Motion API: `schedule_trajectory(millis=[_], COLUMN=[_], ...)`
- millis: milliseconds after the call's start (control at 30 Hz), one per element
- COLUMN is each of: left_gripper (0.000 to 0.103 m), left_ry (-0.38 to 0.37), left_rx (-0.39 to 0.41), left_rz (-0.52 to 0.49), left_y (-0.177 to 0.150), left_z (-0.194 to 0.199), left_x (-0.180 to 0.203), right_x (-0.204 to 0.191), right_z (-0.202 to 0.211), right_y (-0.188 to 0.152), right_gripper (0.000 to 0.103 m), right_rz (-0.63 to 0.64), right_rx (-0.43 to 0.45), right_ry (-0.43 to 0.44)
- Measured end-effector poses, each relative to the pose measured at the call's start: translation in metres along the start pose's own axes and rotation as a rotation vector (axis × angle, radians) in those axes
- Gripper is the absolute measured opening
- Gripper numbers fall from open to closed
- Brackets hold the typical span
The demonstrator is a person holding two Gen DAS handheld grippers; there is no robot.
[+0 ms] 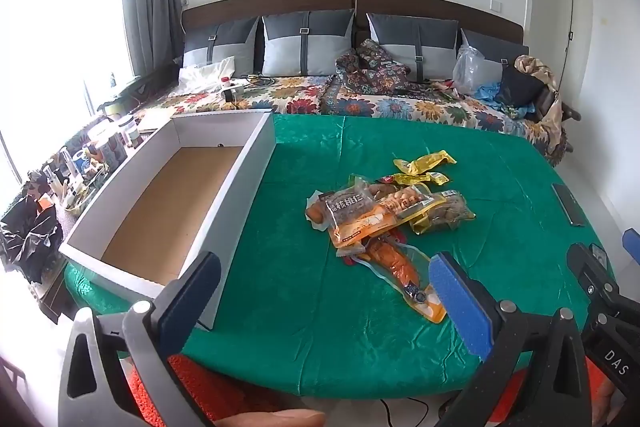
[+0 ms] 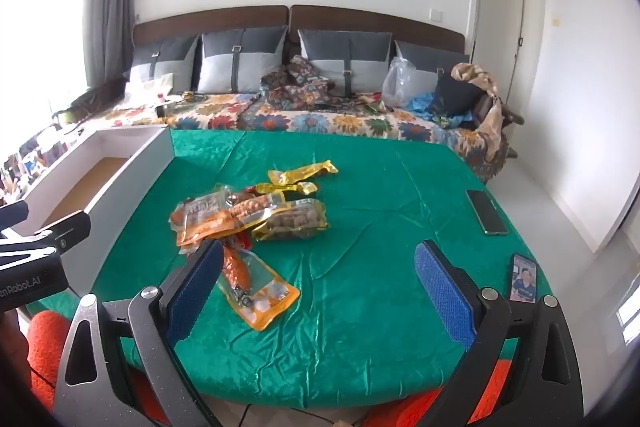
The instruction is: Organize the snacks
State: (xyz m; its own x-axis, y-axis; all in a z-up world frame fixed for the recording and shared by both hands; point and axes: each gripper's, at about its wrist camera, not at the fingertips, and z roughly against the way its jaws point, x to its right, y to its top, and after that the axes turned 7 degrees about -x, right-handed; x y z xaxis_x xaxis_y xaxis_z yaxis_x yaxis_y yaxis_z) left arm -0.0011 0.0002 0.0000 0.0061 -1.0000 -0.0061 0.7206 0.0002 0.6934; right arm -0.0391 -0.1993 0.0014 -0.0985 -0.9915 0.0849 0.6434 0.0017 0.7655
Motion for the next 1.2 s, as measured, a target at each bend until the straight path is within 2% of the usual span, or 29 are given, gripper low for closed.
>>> schedule_trajectory(millis=[333, 367, 600, 833, 1200], left_gripper=[0.103, 0.103, 0.103, 0.103, 0.103], left_ry=[0.000, -0.003, 0.003, 0.016, 0.042], left_rx=[-0.042, -0.042, -0.047, -0.030, -0.035], left_rz=[0.000, -0.022, -0.044, -0.055, -0.071], left_y=[-0.004, -0.003, -0.006, -0.006, -0.010], left_z=[-0.012, -0.009, -0.005, -0.003, -0.007], left_x=[0.007, -0.001, 0.006, 0.008, 0.009], right_x=[-0.004, -0.004, -0.005, 0.003, 0.003], right_z=[0.000, 0.001, -0.002, 0.010, 0.018], right_y=[-0.001, -0.001, -0.003, 0.002, 0.006], right_gripper=[0.098, 0.098, 0.098, 0.098, 0.098], right_rz=[0.015, 0.018, 0.025, 0.014, 0.009], right_rx=[0.008, 0.010, 0.006, 0.063, 0.092], right_ry=[-0.013, -0.013, -0.024, -0.058, -0.074])
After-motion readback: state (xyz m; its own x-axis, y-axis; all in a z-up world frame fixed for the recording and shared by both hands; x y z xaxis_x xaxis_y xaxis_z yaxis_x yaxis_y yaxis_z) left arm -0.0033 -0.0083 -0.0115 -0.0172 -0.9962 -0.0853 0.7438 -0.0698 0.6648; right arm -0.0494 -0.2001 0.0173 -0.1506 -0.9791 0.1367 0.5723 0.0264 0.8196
